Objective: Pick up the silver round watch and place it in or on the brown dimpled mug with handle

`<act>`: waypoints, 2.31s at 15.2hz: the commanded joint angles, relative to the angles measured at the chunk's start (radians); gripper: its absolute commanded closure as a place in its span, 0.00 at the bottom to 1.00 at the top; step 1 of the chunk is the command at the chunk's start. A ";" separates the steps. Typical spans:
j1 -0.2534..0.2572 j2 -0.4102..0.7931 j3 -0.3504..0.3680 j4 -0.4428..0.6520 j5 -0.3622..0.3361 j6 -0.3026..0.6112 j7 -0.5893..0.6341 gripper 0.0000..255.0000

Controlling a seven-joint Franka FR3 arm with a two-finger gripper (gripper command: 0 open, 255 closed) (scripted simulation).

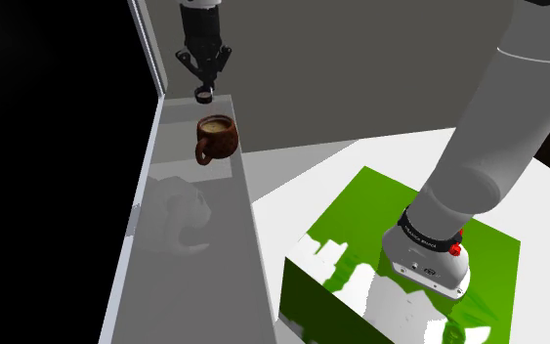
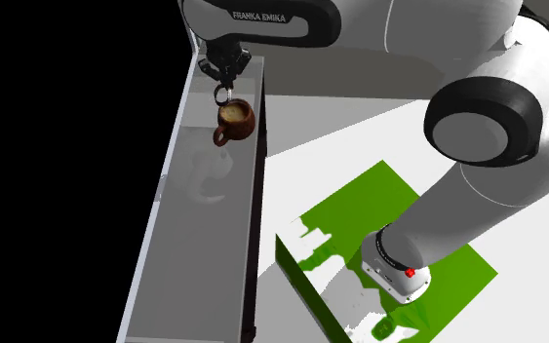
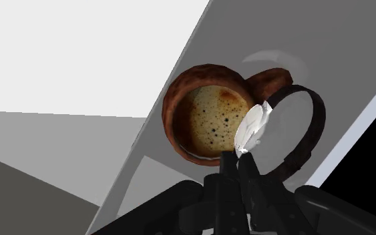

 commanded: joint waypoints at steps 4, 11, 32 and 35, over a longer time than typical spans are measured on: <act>-0.007 0.036 -0.008 -0.004 -0.013 0.038 -0.014 1.00; -0.007 0.049 -0.010 -0.083 -0.018 0.129 -0.013 1.00; -0.008 0.048 -0.010 -0.087 -0.017 0.131 -0.016 0.00; -0.010 0.036 -0.010 -0.041 -0.012 0.074 -0.019 0.00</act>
